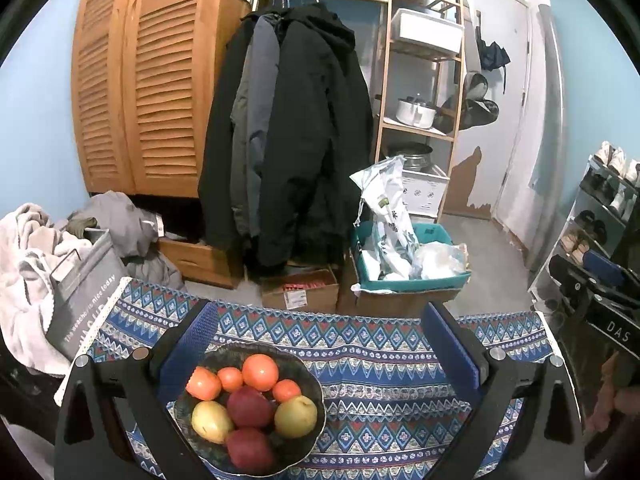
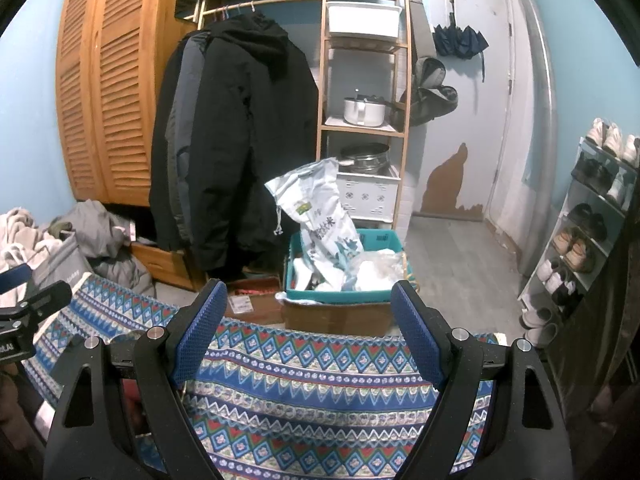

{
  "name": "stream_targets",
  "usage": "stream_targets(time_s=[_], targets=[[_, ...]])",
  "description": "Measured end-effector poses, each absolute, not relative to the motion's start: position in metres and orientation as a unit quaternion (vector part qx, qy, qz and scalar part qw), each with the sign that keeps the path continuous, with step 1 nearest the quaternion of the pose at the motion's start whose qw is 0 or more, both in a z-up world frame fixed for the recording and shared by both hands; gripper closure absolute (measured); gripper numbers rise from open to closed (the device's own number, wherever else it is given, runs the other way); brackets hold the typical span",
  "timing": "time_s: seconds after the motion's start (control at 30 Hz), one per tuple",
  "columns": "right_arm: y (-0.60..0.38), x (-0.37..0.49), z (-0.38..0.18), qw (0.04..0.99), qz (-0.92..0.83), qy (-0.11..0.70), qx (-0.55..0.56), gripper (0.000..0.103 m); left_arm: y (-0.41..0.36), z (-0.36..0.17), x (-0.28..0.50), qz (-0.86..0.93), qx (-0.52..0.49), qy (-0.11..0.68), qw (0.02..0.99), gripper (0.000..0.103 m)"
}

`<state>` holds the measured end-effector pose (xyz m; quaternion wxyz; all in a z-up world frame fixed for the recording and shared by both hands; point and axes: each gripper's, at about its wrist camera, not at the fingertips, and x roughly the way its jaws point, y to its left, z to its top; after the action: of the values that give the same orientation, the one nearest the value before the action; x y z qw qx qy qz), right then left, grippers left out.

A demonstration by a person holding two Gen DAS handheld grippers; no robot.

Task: Organize fruits

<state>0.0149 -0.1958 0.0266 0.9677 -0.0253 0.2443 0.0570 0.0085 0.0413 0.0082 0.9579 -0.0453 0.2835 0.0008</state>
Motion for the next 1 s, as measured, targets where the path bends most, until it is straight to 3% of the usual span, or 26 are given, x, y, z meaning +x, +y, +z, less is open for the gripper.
stream_targets(time_s=[1.0], targets=[[-0.1936, 0.0143, 0.0264, 0.967, 0.058, 0.245, -0.029, 0.02, 0.0384, 0.0097, 0.0067, 0.004, -0.043, 0.281, 0.959, 0.001]])
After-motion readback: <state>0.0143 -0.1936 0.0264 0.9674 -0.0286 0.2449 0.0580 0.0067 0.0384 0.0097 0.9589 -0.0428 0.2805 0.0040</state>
